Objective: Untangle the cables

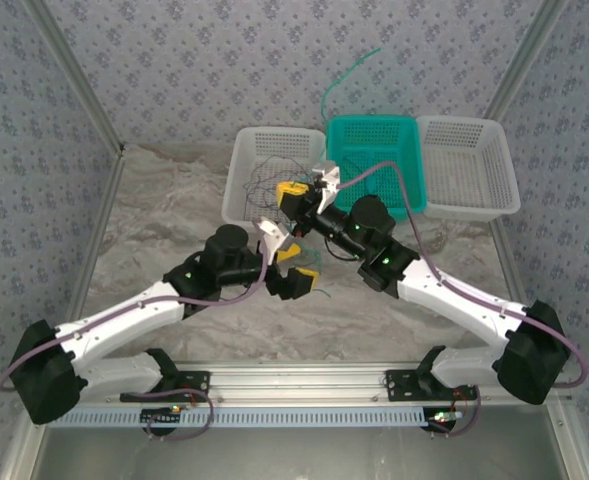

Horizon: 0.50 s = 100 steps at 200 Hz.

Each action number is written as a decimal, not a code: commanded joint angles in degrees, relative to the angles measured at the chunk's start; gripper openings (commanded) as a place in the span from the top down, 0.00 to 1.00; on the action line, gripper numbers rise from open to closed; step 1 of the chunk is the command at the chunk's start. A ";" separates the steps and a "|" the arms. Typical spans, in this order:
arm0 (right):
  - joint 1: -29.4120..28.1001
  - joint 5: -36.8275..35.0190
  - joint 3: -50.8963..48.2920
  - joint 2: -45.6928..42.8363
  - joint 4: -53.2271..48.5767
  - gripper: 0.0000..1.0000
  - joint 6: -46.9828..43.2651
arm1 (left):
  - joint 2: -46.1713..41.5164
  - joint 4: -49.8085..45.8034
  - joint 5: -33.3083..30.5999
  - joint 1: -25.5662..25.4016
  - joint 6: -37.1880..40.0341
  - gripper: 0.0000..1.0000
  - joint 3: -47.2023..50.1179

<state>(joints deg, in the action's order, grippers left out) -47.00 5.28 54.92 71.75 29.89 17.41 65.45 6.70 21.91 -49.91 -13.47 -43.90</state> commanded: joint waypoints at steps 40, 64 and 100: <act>2.81 -6.48 2.49 -3.11 -9.85 1.00 2.49 | 4.44 4.58 -2.57 -0.58 1.35 0.65 -2.44; 8.26 -8.79 5.50 -3.23 -20.94 1.00 6.60 | 1.86 5.42 -5.29 -0.59 1.17 0.47 -0.95; 24.32 -12.50 11.53 -1.33 -37.96 1.00 13.73 | -2.83 6.14 -7.04 -0.56 0.69 0.27 0.97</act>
<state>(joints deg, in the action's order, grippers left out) -31.92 -2.59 61.17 69.54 6.46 24.84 66.48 9.78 16.95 -50.06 -12.58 -44.05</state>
